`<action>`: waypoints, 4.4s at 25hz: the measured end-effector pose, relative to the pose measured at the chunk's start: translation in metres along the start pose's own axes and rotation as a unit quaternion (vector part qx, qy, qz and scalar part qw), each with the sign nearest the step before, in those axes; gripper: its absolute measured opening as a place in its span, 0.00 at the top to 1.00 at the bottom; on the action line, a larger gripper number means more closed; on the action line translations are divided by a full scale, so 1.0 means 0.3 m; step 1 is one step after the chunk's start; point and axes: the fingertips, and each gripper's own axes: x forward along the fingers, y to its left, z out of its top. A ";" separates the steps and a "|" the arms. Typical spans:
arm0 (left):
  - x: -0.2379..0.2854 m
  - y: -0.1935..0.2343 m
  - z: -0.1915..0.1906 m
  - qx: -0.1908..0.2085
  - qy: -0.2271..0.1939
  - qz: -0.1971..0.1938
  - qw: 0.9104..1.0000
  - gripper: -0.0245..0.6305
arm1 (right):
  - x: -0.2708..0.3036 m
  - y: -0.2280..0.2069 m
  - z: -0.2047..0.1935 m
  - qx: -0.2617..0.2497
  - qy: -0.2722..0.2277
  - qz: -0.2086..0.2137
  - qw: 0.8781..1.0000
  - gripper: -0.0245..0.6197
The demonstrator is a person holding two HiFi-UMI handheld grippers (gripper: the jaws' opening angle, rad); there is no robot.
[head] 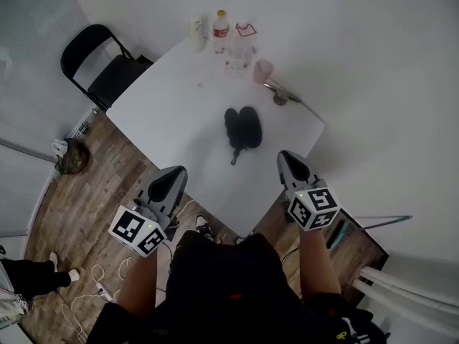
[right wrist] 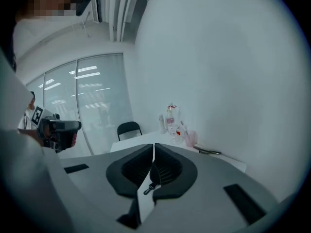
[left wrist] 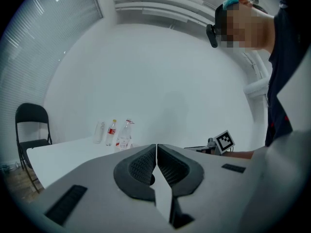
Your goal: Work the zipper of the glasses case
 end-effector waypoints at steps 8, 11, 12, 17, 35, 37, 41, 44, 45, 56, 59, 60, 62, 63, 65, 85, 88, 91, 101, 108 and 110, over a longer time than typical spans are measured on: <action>0.024 0.008 -0.003 0.004 -0.003 0.043 0.999 0.92 | 0.186 -0.161 -0.147 -0.012 0.060 -0.019 0.998 0.93; 0.017 0.019 -0.013 0.005 0.006 0.052 0.999 0.92 | 0.260 -0.193 -0.205 -0.016 0.086 -0.028 0.996 0.82; 0.017 0.022 -0.012 0.006 0.007 0.054 0.999 0.92 | 0.285 -0.204 -0.226 -0.013 0.095 -0.031 0.995 0.77; 0.024 0.035 -0.018 0.008 0.016 0.052 0.999 0.92 | 0.412 -0.245 -0.345 0.002 0.147 -0.042 0.988 0.70; 0.022 0.094 -0.054 -0.007 0.029 0.056 0.998 0.92 | 0.581 -0.322 -0.624 0.032 0.263 -0.097 0.959 0.81; 0.022 0.089 -0.046 -0.006 0.026 0.056 0.998 0.92 | 0.573 -0.335 -0.617 0.041 0.262 -0.107 0.958 0.87; 0.034 0.085 -0.036 -0.002 0.021 0.057 0.998 0.92 | 0.554 -0.348 -0.596 0.056 0.252 -0.109 0.960 0.89; 0.041 0.067 -0.025 -0.002 0.013 0.048 0.999 0.92 | 0.513 -0.342 -0.562 0.086 0.230 -0.102 0.964 0.90; 0.043 0.058 -0.021 -0.004 0.010 0.044 0.999 0.92 | 0.495 -0.335 -0.542 0.095 0.221 -0.098 0.966 0.90; 0.108 -0.037 0.019 -0.030 -0.019 -0.031 0.999 0.85 | 0.275 -0.211 -0.180 0.142 0.111 -0.011 0.984 0.90; 0.123 -0.085 0.013 -0.017 -0.008 -0.060 0.998 0.73 | 0.217 -0.162 -0.056 0.135 0.080 0.014 0.987 0.90; 0.129 -0.100 0.018 -0.024 -0.011 -0.073 0.997 0.69 | 0.201 -0.147 -0.018 0.134 0.072 0.023 0.988 0.90; 0.138 -0.133 0.034 -0.036 -0.022 -0.099 0.994 0.64 | 0.171 -0.111 0.051 0.135 0.056 0.046 0.988 0.90; 0.141 -0.151 0.042 -0.039 -0.027 -0.112 0.993 0.63 | 0.156 -0.090 0.082 0.137 0.048 0.060 0.988 0.90; 0.148 -0.183 0.061 -0.042 -0.038 -0.136 0.989 0.58 | 0.127 -0.044 0.134 0.142 0.036 0.092 0.985 0.90; 0.119 -0.278 0.229 -0.127 -0.169 -0.233 0.949 0.32 | -0.025 0.373 0.292 -0.057 -0.030 0.232 0.971 0.90; 0.109 -0.274 0.239 -0.140 -0.185 -0.245 0.941 0.32 | -0.029 0.420 0.276 -0.070 -0.025 0.253 0.965 0.90; 0.089 -0.275 0.259 -0.144 -0.205 -0.265 0.931 0.32 | -0.026 0.450 0.265 -0.058 -0.019 0.275 0.959 0.90; 0.023 -0.278 0.289 -0.177 -0.222 -0.333 0.899 0.45 | -0.110 0.508 0.289 0.007 -0.044 0.413 0.910 0.77; -0.008 -0.220 0.315 -0.225 -0.264 -0.328 0.879 0.52 | -0.177 0.434 0.347 0.116 -0.095 0.468 0.871 0.75; -0.015 -0.197 0.320 -0.230 -0.267 -0.321 0.879 0.53 | -0.186 0.410 0.360 0.131 -0.105 0.466 0.869 0.75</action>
